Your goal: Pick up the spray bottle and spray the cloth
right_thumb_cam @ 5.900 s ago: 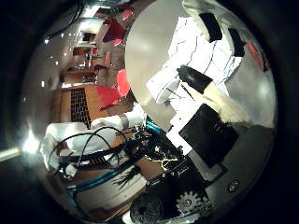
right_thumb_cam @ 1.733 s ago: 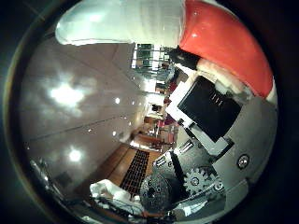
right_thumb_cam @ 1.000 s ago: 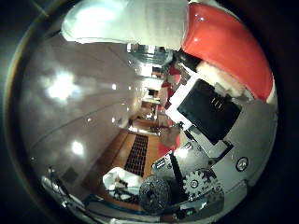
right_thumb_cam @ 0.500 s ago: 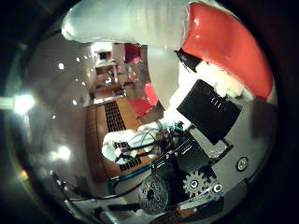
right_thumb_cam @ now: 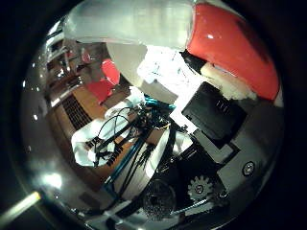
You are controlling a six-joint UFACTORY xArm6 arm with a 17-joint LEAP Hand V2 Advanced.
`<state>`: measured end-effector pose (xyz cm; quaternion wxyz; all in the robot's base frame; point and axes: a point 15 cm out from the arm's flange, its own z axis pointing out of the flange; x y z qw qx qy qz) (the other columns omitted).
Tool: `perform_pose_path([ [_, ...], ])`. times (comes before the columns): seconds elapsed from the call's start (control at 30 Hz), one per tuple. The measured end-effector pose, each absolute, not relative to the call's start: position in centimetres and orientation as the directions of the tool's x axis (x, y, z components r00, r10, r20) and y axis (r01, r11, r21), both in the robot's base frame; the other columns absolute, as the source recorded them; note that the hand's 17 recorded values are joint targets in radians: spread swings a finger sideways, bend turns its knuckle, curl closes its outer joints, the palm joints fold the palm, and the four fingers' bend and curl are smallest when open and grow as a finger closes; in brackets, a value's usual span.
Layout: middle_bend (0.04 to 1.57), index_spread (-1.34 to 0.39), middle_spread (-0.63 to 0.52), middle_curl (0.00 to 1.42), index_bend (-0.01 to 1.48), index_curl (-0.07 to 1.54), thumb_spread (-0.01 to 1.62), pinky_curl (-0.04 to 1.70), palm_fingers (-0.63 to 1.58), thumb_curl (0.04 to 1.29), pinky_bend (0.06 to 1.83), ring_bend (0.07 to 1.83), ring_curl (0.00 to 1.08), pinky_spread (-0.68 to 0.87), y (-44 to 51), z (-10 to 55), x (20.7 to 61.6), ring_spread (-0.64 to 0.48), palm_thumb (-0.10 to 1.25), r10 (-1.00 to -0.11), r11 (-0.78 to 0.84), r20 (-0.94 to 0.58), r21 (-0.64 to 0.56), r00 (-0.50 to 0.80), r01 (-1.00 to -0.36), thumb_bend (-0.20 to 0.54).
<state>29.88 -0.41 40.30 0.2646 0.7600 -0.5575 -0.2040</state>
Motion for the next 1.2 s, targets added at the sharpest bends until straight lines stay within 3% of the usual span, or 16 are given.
perform_pose_path([
  [0.57, 1.37, -0.23, -0.09, 0.59, 1.09, 0.78, 0.96, 1.27, 1.19, 0.79, 1.03, 1.49, 0.58, -0.21, 0.8, 35.5, 31.8, -0.16, 0.99, -0.949, -0.122, 0.111, 0.732, 0.294, -0.67, -0.013],
  [1.2, 1.37, -0.23, -0.09, 0.59, 1.09, 0.78, 0.99, 1.28, 1.19, 0.78, 1.02, 1.48, 0.58, -0.21, 2.5, 35.4, 32.4, -0.16, 1.01, -0.955, -0.185, 0.039, 0.698, 0.295, -0.692, -0.012],
])
